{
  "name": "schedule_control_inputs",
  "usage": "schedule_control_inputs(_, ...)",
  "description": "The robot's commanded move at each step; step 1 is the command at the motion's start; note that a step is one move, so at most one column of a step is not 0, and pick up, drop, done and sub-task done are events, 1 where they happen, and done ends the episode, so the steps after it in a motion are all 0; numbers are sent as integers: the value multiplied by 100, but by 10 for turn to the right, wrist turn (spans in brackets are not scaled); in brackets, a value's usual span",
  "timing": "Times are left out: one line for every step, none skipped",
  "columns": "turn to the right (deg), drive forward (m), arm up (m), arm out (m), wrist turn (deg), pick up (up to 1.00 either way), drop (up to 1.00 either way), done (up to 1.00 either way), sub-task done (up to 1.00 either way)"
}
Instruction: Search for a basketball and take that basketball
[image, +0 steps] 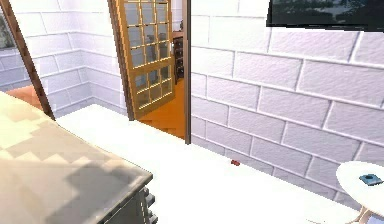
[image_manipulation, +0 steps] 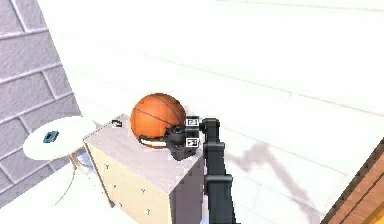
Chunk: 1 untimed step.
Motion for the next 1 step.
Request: schedule_control_inputs(0,0,0,0,0,0,0,100,0)
